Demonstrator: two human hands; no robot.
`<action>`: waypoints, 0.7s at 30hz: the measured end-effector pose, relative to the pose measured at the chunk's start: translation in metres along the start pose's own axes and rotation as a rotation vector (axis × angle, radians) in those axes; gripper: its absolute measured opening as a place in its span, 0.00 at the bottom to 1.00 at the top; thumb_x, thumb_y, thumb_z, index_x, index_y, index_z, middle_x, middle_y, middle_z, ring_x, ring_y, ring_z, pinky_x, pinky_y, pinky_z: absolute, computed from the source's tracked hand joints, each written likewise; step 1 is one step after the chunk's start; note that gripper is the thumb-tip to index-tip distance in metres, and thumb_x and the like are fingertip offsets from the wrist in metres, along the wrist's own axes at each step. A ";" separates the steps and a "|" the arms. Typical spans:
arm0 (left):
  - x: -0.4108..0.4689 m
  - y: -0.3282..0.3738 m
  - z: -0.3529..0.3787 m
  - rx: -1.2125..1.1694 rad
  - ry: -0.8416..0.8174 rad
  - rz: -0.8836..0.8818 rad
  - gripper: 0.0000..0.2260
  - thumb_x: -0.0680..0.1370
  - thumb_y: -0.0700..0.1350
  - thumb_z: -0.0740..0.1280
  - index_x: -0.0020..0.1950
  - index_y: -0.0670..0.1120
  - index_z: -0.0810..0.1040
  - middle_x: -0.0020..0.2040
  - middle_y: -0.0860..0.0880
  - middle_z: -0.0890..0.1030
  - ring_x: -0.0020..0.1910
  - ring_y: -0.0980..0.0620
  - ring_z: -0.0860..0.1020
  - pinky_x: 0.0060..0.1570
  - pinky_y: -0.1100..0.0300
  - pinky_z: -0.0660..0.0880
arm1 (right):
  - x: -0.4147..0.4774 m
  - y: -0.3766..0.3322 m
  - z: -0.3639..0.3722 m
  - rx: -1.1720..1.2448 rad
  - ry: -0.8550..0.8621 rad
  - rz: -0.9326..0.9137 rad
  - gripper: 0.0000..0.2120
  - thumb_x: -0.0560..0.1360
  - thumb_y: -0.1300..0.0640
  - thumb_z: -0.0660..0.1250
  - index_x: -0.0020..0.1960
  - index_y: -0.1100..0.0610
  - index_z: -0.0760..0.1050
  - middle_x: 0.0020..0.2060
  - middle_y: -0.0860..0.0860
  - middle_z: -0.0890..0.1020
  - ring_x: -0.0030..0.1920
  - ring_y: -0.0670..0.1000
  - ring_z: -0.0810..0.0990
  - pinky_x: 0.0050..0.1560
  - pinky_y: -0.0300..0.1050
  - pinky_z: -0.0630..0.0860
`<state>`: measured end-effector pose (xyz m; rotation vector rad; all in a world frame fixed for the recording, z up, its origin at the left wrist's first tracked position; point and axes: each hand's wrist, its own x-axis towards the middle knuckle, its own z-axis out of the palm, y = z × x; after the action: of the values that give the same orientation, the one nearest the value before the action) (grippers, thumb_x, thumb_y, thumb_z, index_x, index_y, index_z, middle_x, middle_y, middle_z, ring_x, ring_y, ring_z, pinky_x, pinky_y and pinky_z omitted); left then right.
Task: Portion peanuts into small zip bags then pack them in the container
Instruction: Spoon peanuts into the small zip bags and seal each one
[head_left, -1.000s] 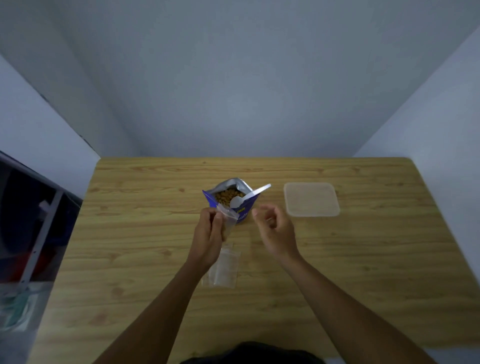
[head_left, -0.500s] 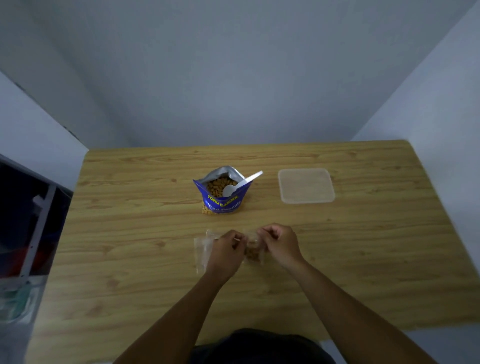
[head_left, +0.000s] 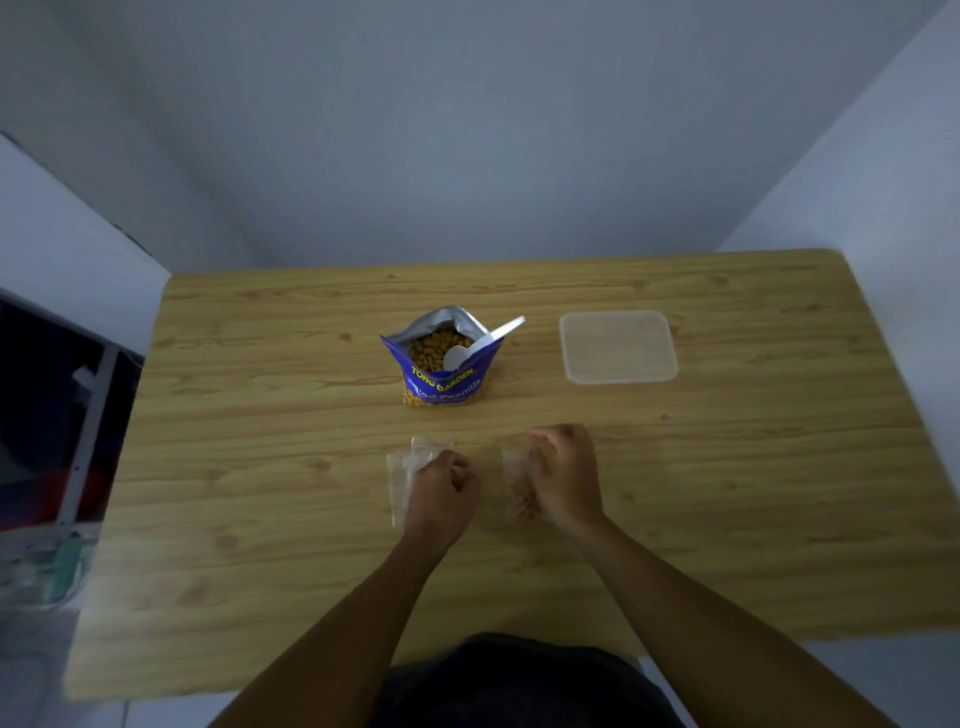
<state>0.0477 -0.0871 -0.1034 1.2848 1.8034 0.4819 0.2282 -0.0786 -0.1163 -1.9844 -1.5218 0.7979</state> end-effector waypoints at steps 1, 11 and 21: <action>0.001 -0.007 -0.007 0.037 0.041 0.007 0.06 0.75 0.44 0.69 0.52 0.45 0.80 0.39 0.50 0.82 0.36 0.56 0.78 0.37 0.65 0.73 | -0.002 -0.004 0.003 -0.029 -0.003 -0.076 0.08 0.75 0.57 0.70 0.53 0.55 0.83 0.49 0.52 0.78 0.52 0.52 0.76 0.55 0.42 0.71; 0.008 -0.039 -0.034 0.200 0.055 0.070 0.14 0.70 0.43 0.75 0.55 0.45 0.81 0.49 0.46 0.79 0.45 0.46 0.80 0.47 0.54 0.77 | -0.009 -0.043 0.050 -0.485 -0.280 -0.356 0.16 0.72 0.49 0.71 0.58 0.51 0.82 0.52 0.51 0.78 0.55 0.58 0.76 0.56 0.54 0.73; 0.012 -0.049 -0.028 0.200 0.016 0.101 0.16 0.70 0.41 0.75 0.55 0.43 0.79 0.53 0.45 0.76 0.47 0.44 0.79 0.49 0.51 0.78 | -0.012 -0.041 0.055 -0.454 -0.240 -0.348 0.14 0.70 0.52 0.72 0.56 0.47 0.82 0.48 0.48 0.80 0.52 0.56 0.77 0.54 0.51 0.72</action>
<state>-0.0040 -0.0913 -0.1273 1.5183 1.8430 0.3751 0.1592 -0.0777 -0.1244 -1.8798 -2.2789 0.5949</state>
